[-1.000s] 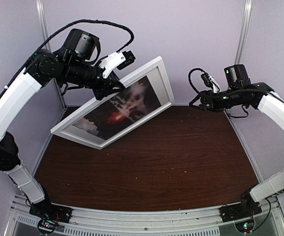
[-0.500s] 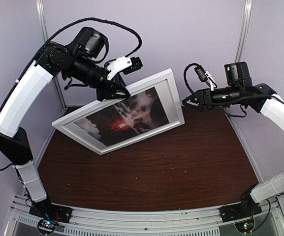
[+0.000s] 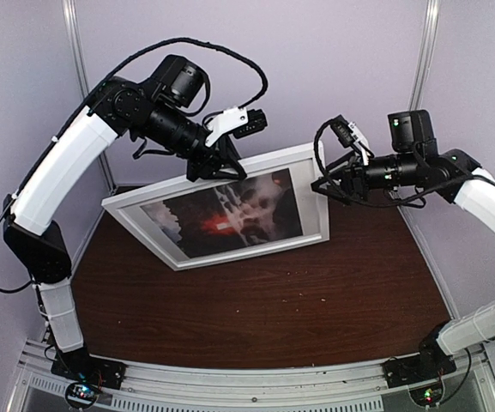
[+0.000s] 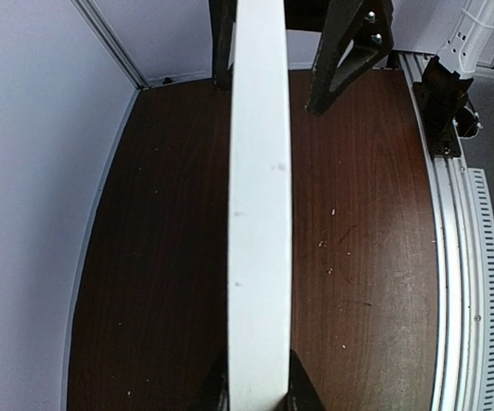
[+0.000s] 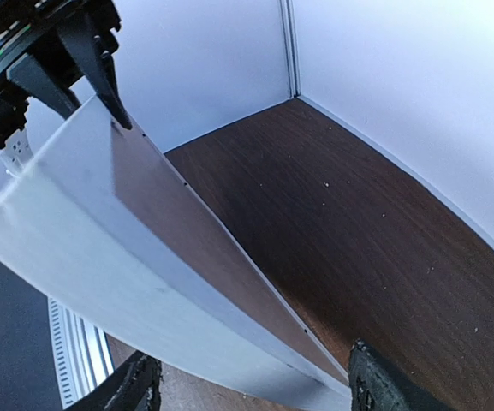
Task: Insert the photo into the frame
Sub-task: Pass from the left arm to the right
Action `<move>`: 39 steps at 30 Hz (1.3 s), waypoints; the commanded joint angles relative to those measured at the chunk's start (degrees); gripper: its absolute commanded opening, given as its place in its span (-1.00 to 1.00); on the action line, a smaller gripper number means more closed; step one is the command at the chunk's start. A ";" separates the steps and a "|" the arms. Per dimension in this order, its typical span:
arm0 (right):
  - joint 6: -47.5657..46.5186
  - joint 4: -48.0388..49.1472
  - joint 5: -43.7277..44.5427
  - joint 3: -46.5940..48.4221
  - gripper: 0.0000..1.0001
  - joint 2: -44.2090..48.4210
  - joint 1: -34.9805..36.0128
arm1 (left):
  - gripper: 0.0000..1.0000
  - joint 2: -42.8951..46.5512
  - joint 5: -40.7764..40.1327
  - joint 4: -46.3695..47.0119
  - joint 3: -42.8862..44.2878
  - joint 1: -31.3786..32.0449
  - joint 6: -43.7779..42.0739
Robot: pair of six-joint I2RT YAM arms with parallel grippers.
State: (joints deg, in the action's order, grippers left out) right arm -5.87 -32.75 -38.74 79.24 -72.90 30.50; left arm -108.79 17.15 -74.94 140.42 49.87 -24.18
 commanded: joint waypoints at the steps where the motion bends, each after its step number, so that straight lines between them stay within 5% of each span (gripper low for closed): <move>1: -5.52 -1.86 -0.25 2.54 0.43 2.41 1.08 | -1.00 -2.23 2.96 -1.92 1.50 -1.20 1.31; 21: -16.28 -24.55 13.60 15.28 0.23 -2.67 4.30 | -1.00 -8.23 9.51 1.63 -0.62 -0.62 1.34; 39: -17.91 -26.92 16.25 13.69 -0.50 -2.35 5.12 | -1.00 -10.74 11.53 2.33 -2.21 -0.03 -0.27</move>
State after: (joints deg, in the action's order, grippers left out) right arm -24.18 -59.20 -23.31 93.38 -76.62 35.03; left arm -117.78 26.39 -70.57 139.52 50.35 -26.33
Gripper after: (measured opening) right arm 0.270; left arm 0.150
